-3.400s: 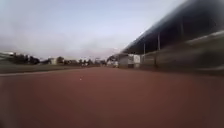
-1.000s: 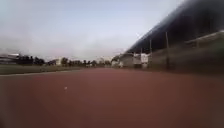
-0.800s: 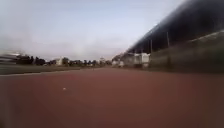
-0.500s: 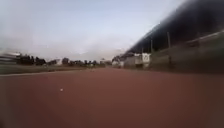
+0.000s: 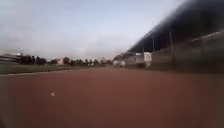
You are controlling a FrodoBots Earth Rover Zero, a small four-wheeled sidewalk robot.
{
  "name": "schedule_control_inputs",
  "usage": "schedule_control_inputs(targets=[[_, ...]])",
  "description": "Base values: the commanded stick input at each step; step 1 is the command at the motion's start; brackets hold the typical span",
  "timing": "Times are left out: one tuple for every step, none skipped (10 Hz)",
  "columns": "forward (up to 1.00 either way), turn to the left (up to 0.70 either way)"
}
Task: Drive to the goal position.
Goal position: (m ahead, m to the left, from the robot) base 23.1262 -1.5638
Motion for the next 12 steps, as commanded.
schedule_control_inputs(targets=[[0.70,0.00],[0.70,0.00],[0.70,0.00],[0.70,0.00],[0.70,0.00],[0.70,0.00],[0.70,0.00],[0.70,0.00],[0.70,0.00],[0.70,0.00],[0.70,0.00],[0.70,0.00]])
